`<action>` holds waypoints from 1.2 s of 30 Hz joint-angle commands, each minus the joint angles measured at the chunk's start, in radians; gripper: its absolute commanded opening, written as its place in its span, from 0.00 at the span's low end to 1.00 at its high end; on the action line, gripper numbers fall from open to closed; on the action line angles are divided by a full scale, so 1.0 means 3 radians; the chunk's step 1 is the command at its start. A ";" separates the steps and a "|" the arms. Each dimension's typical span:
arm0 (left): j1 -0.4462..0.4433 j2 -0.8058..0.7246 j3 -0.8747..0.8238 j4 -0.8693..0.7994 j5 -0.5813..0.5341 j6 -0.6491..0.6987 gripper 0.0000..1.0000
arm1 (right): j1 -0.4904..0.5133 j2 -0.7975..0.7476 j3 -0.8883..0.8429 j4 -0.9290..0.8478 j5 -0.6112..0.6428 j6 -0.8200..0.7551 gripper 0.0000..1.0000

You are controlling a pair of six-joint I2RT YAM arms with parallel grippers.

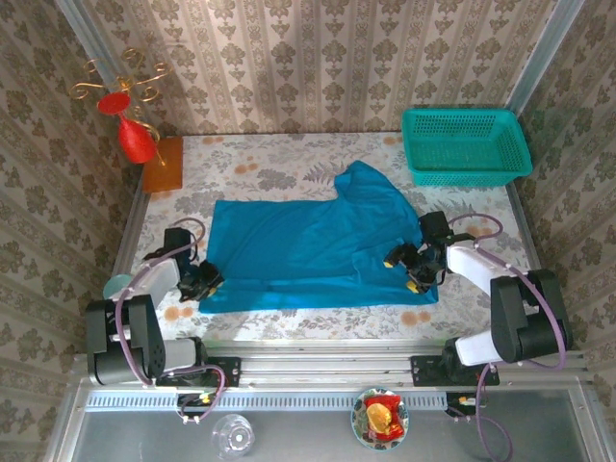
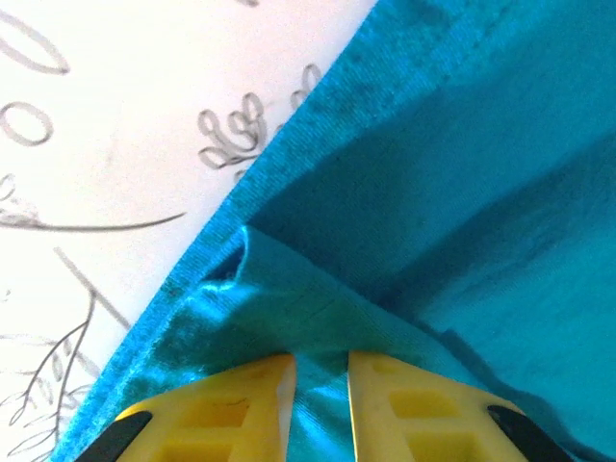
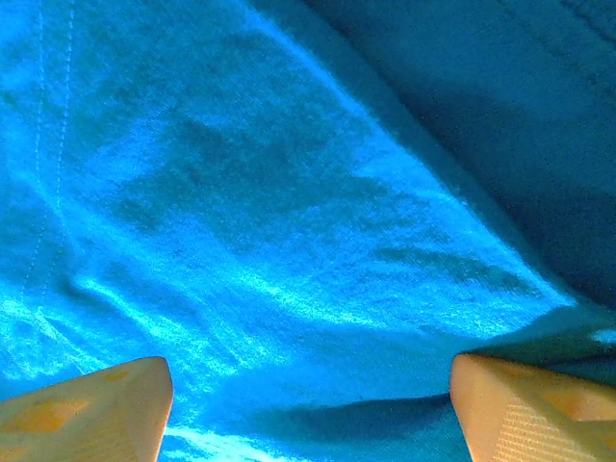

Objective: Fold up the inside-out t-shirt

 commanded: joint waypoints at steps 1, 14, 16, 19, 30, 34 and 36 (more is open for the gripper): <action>0.0047 -0.0105 -0.0138 -0.0356 -0.0210 -0.0149 0.25 | 0.0145 -0.0003 -0.0149 -0.0395 0.0103 0.0132 0.80; 0.0018 0.0079 0.0939 -0.0423 0.0079 0.0714 0.29 | 0.0442 0.0000 0.0791 -0.0833 0.0452 -0.0365 0.76; -0.0037 0.0363 0.1233 -0.0356 0.0186 0.0945 0.32 | 0.0442 0.0060 0.0989 -0.0881 0.0457 -0.0521 0.75; -0.0149 0.0838 0.1758 -0.0429 0.0036 0.1274 0.32 | 0.0442 0.0201 0.1306 -0.1018 0.0519 -0.0720 0.74; -0.0201 0.2449 0.3456 -0.0733 -0.0408 0.2012 0.32 | 0.0441 0.0427 0.1791 -0.1140 0.0561 -0.0872 0.74; -0.0194 0.2891 0.3964 -0.0940 -0.0369 0.2174 0.31 | 0.0436 0.0437 0.1867 -0.1211 0.0585 -0.0907 0.74; -0.0185 0.3084 0.4196 -0.1093 -0.0349 0.2227 0.29 | 0.0436 0.0442 0.1906 -0.1247 0.0595 -0.0923 0.74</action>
